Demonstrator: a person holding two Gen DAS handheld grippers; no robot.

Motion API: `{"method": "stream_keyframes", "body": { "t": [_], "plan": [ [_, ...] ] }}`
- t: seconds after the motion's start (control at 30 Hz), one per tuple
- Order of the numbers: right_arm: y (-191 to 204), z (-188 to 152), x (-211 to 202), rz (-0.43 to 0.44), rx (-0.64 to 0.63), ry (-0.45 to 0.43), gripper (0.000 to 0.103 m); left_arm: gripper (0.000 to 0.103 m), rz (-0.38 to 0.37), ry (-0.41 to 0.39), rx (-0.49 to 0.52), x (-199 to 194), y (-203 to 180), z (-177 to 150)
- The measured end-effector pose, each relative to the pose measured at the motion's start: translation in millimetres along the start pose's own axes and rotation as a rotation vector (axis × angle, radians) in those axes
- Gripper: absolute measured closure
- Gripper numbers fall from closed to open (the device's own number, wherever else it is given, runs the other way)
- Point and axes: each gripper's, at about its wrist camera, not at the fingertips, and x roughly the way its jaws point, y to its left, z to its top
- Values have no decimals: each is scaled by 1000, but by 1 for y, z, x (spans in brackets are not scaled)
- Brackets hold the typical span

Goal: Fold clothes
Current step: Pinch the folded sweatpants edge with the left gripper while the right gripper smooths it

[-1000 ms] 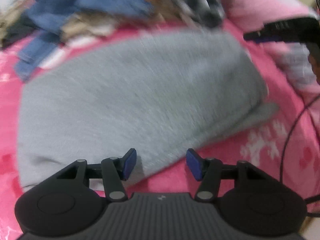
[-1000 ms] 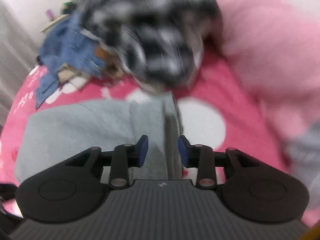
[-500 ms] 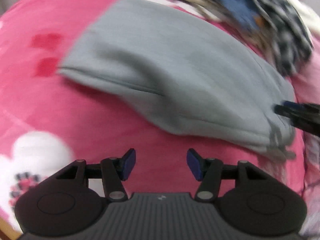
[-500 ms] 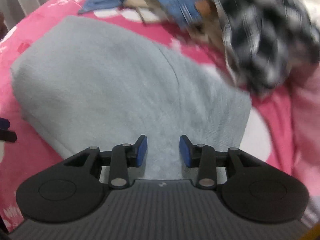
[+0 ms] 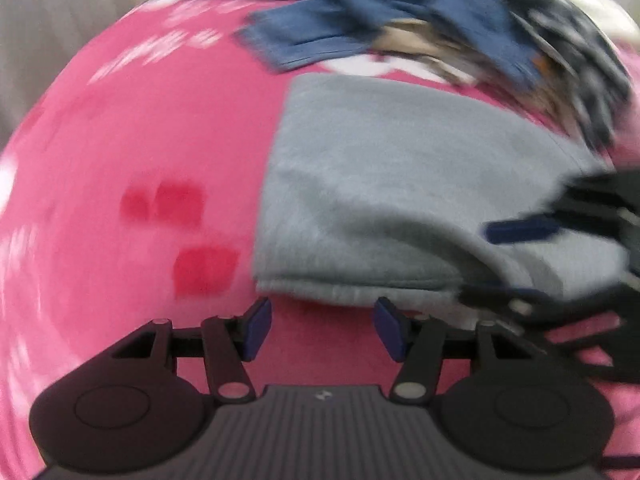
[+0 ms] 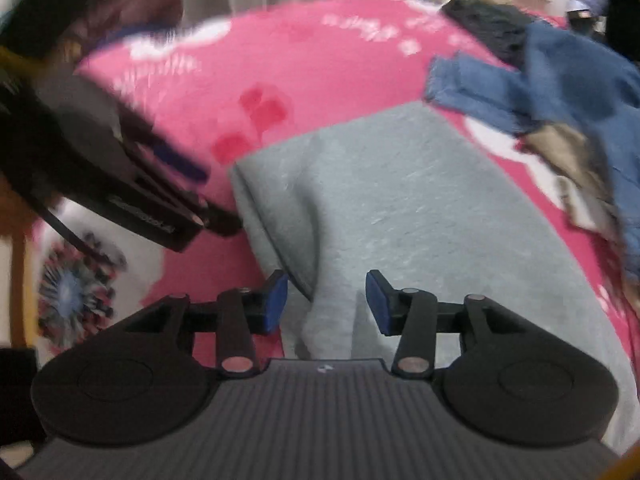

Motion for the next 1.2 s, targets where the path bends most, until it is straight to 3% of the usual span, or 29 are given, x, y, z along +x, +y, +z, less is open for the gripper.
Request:
{"method": "stream_keyframes", "body": {
  "t": [0.07,0.23,0.37,0.47,0.53,0.6,0.77,0.8,0.93,1.13,1.2],
  "plan": [
    [5,7,13,-24,-11,50,91,41,-23,2,132,3,-2,8],
    [-23,13,-1,-68,355,-2,96,40,-87,-22,317,12,0,26],
    [-17,13,-5,-133,413,-33,96,39,-108,-23,375,29,-4,39],
    [-12,13,-11,-173,422,-64,96,38,-25,-57,456,46,-18,37],
    [-9,9,-13,-180,415,-93,96,35,64,-91,463,53,-22,34],
    [-7,5,-13,-181,391,-120,96,35,74,-84,414,54,-21,36],
    [13,-16,2,-224,188,-26,89,35,114,-76,353,53,-22,35],
    [18,-19,1,-241,141,-17,82,35,121,-71,338,52,-21,36],
    [14,-34,-13,-226,192,-35,77,35,127,-54,257,50,-12,38],
    [7,-46,-40,-196,281,-34,72,34,111,-48,233,50,-4,37],
    [-5,-47,-59,-130,403,-101,72,34,97,-45,217,51,0,38]
  ]
}}
